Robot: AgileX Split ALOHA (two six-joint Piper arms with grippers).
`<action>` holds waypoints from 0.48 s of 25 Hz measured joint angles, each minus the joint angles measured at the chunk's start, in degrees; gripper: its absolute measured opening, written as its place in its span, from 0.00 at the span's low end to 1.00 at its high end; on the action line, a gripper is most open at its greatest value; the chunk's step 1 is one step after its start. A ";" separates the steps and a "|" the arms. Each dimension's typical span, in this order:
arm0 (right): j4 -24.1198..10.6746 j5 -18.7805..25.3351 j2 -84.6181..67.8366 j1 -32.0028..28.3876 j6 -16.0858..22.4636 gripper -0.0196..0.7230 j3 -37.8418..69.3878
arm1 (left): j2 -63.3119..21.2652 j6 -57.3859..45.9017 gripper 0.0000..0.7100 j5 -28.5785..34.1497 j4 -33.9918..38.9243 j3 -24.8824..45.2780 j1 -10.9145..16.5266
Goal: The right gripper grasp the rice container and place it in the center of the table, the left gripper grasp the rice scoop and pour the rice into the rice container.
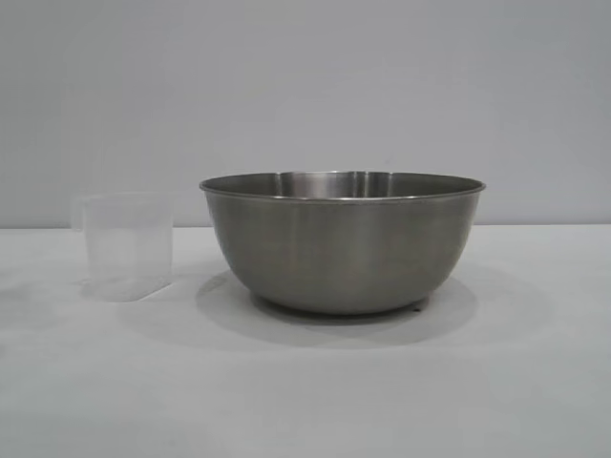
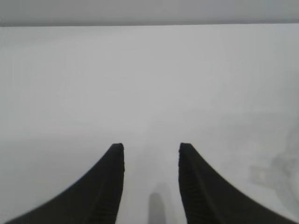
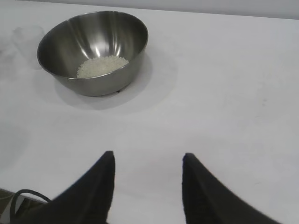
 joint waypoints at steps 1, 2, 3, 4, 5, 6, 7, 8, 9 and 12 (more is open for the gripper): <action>0.00 0.00 0.00 0.00 0.00 0.41 0.00 | -2.50 -0.39 0.33 3.28 0.05 0.25 -0.51; 0.00 0.00 0.00 0.00 0.00 0.41 0.00 | -5.68 -1.10 0.33 6.36 0.14 0.76 -1.17; 0.00 0.00 0.00 0.00 0.00 0.41 0.00 | -9.06 -2.18 0.33 8.97 0.30 1.17 -1.68; 0.00 0.00 0.00 0.00 0.00 0.41 0.00 | -12.63 -3.38 0.33 11.92 0.28 1.69 -2.11; 0.00 0.00 0.00 0.00 0.00 0.41 0.00 | -15.88 -4.52 0.33 15.11 0.67 1.92 -2.57; 0.00 0.00 0.00 0.00 0.00 0.41 0.00 | -20.05 -5.75 0.33 18.65 1.23 2.02 -3.08; 0.00 0.00 0.00 0.00 0.00 0.41 0.00 | -24.57 -7.21 0.33 21.91 1.96 2.02 -3.56; 0.00 0.00 0.00 0.00 0.00 0.41 0.00 | -28.45 -8.33 0.33 26.13 2.62 2.02 -4.27; 0.00 0.00 0.00 0.00 0.00 0.41 0.00 | -33.10 -9.42 0.33 30.54 3.10 2.02 -5.04; 0.00 0.00 0.00 0.00 0.00 0.41 0.00 | -45.34 -11.38 0.33 43.56 3.24 2.02 -7.31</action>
